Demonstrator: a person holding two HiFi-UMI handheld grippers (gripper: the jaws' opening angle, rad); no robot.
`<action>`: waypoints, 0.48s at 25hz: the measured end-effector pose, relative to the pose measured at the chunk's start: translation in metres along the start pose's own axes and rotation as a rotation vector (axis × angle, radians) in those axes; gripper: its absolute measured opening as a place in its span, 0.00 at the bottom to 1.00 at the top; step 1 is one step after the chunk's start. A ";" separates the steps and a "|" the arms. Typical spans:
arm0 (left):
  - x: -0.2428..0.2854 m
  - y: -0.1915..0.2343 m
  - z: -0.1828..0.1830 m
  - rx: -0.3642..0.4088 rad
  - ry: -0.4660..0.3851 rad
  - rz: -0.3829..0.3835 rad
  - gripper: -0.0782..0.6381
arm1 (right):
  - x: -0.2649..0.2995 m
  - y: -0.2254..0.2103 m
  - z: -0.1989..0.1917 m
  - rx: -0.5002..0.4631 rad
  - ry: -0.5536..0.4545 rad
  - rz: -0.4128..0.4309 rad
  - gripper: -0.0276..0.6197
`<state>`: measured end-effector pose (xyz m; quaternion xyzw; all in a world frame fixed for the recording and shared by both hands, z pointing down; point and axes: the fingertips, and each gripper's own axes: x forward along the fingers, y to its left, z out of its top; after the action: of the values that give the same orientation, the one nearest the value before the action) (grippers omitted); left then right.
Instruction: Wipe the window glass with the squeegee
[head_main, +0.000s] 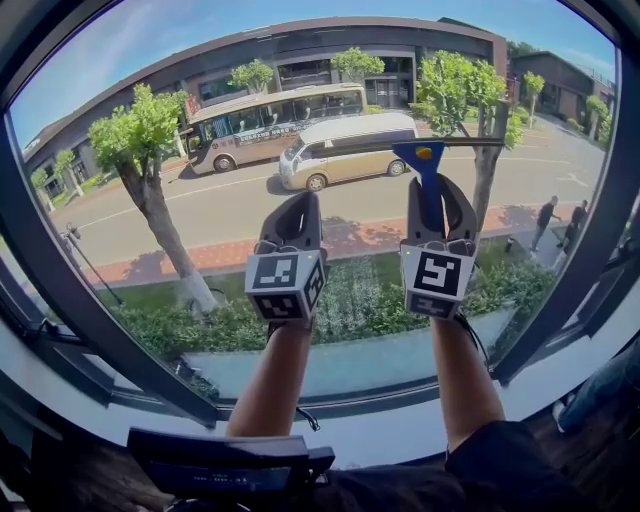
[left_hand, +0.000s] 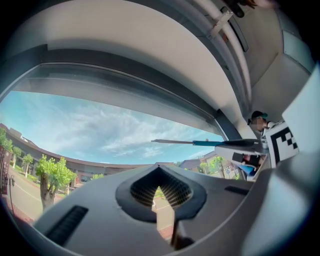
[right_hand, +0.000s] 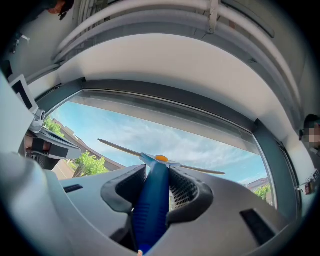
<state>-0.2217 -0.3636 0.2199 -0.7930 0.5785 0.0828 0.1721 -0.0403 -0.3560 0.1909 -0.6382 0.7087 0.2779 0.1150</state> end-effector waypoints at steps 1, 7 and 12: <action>-0.002 0.000 -0.003 -0.001 0.004 -0.001 0.11 | -0.003 0.001 -0.003 -0.001 0.007 0.001 0.26; -0.010 0.002 -0.020 -0.019 0.027 0.003 0.11 | -0.015 0.007 -0.019 -0.001 0.027 0.007 0.26; -0.012 -0.003 -0.029 -0.031 0.050 0.002 0.11 | -0.022 0.009 -0.024 -0.017 0.019 0.008 0.26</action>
<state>-0.2250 -0.3629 0.2517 -0.7967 0.5822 0.0721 0.1452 -0.0407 -0.3506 0.2244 -0.6388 0.7100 0.2783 0.1018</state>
